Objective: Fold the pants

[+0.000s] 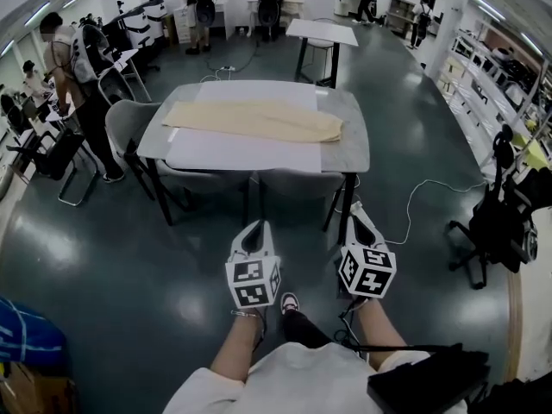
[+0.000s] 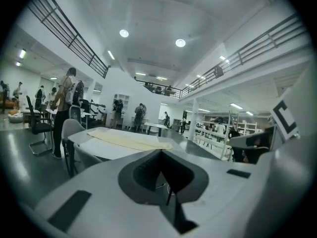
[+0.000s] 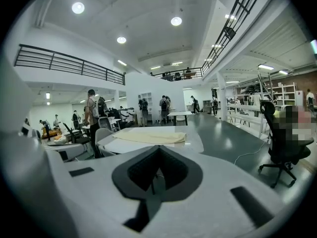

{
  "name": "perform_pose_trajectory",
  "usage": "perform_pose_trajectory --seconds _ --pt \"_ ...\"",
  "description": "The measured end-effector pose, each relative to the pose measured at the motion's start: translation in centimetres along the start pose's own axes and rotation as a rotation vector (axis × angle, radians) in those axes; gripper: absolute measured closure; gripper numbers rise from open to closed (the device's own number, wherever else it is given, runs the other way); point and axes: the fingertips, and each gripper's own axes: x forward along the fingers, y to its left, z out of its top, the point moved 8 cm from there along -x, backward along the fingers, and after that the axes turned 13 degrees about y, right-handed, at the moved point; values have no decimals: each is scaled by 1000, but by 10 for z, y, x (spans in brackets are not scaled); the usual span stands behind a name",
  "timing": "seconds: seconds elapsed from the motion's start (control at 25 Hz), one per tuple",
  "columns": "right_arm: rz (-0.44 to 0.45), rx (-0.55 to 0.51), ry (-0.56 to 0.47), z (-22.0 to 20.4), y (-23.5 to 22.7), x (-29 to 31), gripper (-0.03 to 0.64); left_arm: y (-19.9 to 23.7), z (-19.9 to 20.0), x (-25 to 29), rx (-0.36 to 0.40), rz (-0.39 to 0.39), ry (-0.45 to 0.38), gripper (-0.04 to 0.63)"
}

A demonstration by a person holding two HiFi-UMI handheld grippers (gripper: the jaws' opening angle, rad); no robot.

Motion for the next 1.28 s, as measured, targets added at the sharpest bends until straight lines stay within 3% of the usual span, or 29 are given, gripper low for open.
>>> perform_pose_trajectory --seconds 0.28,0.68,1.0,1.28 --pt "3 12 -2 68 11 95 624 49 55 81 18 11 11 595" --pt "31 17 -6 160 -15 235 624 83 142 215 48 44 -17 595" --pt "32 29 40 194 1 325 624 135 172 291 42 47 15 595" --pt "-45 84 51 226 27 401 624 201 214 374 82 -14 13 595"
